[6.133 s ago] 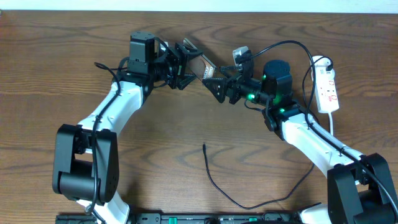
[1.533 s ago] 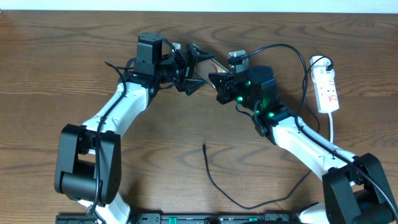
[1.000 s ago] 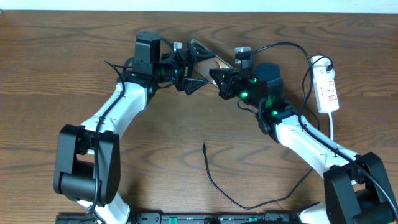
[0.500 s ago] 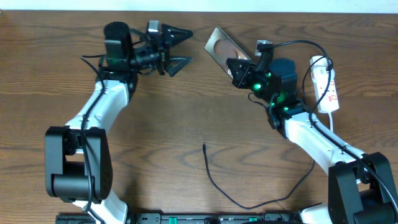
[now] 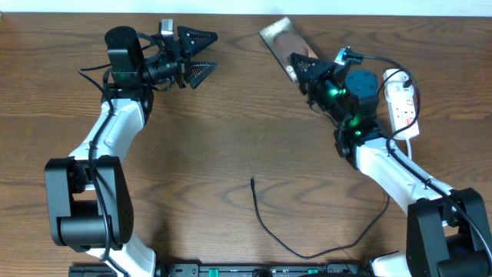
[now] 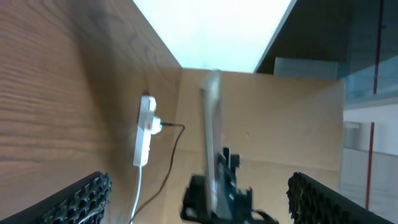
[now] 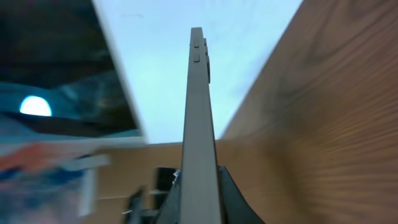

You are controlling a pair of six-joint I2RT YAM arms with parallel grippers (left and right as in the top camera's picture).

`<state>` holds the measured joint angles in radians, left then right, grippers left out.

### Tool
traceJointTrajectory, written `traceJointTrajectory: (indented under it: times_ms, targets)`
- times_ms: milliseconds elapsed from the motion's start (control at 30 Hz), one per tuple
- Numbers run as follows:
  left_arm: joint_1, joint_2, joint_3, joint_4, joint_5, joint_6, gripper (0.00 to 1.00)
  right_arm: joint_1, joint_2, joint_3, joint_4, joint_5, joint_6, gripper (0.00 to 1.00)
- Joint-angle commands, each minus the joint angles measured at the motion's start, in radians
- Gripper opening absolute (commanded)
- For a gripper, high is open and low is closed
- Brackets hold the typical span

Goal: Plug charger to phone and switch on socket

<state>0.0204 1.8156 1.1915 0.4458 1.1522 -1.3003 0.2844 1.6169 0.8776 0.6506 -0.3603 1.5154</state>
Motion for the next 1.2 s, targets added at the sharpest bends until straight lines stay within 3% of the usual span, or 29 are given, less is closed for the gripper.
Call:
traceJointTrajectory:
  times_ms: [0,133,933,1033,1167]
  targets:
    - [0.002,-0.022,0.007,0.006,-0.051,0.035,0.91,0.054,-0.008,0.022,0.064,-0.004,0.222,0.01]
    - [-0.005,-0.022,0.007,0.006,-0.077,-0.003,0.92,0.119,-0.008,0.022,0.073,0.005,0.288,0.01]
    - [-0.137,-0.022,0.007,0.006,-0.204,-0.048,0.9,0.27,-0.008,0.022,0.063,0.101,0.286,0.01]
    - [-0.14,-0.022,0.007,0.006,-0.205,-0.047,0.8,0.273,-0.008,0.022,0.063,0.101,0.286,0.01]
    - [-0.14,-0.022,0.007,0.006,-0.213,-0.047,0.45,0.274,-0.008,0.022,0.063,0.1,0.286,0.02]
